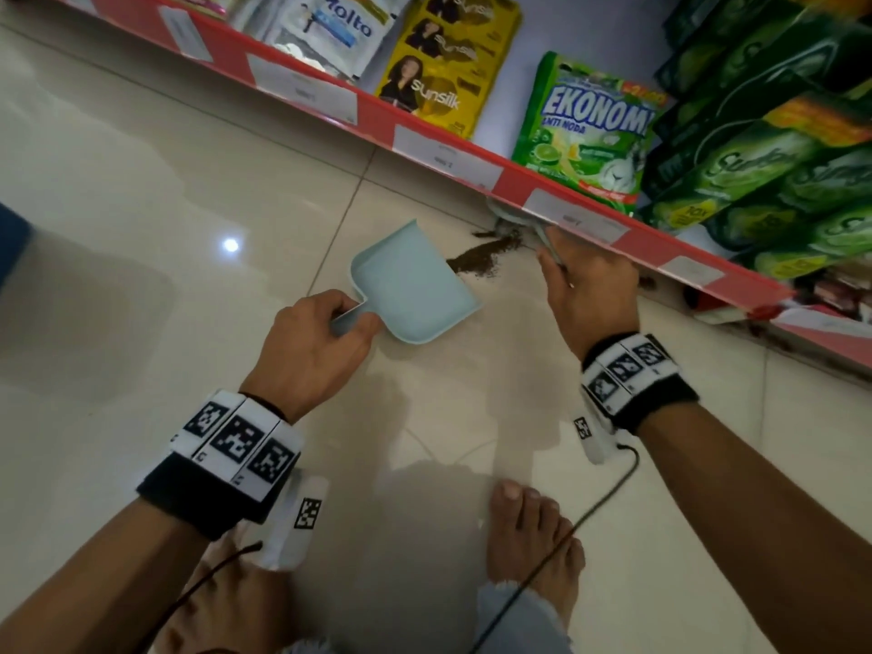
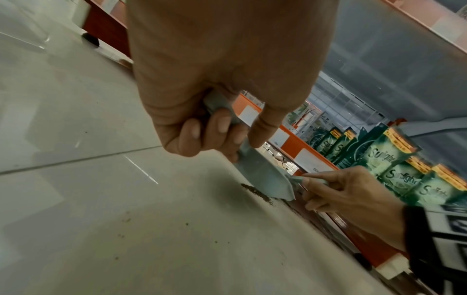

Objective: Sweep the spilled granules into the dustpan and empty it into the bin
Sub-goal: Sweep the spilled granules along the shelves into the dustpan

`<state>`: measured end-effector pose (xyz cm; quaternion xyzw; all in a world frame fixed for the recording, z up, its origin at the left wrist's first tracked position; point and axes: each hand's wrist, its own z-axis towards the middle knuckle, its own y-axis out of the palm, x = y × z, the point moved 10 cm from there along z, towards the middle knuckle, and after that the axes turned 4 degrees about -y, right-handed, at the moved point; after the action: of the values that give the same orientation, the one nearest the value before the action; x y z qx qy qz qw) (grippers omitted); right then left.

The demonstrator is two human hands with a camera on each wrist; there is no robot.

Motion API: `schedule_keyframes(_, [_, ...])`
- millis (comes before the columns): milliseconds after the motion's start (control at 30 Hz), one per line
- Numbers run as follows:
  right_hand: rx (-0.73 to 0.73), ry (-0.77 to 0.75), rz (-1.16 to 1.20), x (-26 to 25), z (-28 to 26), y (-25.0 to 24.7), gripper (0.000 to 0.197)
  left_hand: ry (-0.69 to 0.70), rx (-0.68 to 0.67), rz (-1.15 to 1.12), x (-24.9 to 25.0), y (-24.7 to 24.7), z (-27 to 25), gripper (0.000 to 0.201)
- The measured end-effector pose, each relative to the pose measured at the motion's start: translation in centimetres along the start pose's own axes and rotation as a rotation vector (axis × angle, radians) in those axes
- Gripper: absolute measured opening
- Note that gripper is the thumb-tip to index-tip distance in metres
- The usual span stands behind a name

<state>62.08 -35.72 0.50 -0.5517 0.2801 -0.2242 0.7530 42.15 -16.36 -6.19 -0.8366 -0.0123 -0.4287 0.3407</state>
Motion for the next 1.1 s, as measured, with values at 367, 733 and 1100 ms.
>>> schedule_keyframes(367, [-0.192,-0.097,0.126,-2.2,-1.1,2.4,0.030,-0.011,-0.009,0.027,-0.4,0.4,-0.8,0.032])
schedule_keyframes(733, [-0.235,-0.012,-0.027,0.3,-0.2,2.1,0.032,0.035,-0.028,0.042,0.8,1.4,-0.7,0.028])
schedule_keyframes(1100, [-0.153,0.092,-0.149,4.7,-1.7,-0.5,0.024,-0.002,-0.088,0.033,0.5,3.3,-1.0,0.030])
